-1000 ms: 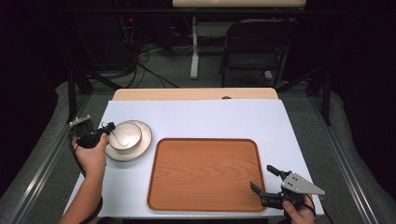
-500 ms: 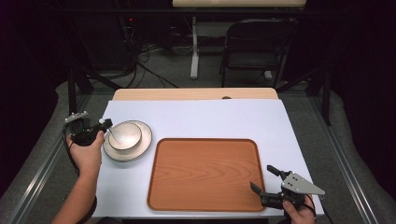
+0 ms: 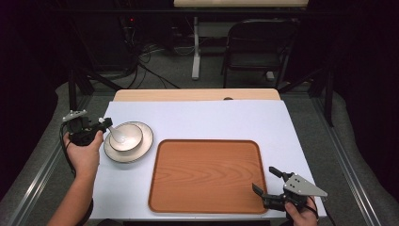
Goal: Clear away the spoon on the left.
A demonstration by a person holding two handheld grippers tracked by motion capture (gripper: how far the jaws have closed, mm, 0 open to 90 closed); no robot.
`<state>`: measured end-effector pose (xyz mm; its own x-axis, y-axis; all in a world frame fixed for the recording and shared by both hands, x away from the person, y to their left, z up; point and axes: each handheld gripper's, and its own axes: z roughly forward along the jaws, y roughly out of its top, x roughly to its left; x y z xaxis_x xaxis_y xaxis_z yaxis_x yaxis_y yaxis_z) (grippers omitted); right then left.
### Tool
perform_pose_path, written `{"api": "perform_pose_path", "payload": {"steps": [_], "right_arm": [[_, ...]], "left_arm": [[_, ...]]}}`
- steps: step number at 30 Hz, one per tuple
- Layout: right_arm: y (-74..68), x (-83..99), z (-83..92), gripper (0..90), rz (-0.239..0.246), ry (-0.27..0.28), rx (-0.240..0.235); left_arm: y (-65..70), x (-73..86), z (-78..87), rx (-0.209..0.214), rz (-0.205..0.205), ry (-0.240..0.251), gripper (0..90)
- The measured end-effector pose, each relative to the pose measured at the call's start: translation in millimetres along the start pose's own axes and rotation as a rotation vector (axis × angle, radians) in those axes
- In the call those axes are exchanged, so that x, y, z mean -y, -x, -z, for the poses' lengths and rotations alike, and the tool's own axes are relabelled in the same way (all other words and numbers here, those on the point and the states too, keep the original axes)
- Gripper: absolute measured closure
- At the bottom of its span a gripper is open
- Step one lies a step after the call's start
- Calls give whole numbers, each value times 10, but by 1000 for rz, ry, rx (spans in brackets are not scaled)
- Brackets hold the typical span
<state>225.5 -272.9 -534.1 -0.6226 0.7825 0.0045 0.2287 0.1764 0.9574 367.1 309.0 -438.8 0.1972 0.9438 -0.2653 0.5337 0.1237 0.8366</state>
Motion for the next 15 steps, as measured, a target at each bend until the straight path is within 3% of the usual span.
{"api": "perform_pose_path", "payload": {"steps": [4,15], "right_arm": [[-3,0,-2,144,-2,-1,0],[-4,-1,-3,144,-3,-3,1]], "left_arm": [[18,-16,32,22,-12,-26,846],[113,-33,167,94,-47,-40,847]]}}
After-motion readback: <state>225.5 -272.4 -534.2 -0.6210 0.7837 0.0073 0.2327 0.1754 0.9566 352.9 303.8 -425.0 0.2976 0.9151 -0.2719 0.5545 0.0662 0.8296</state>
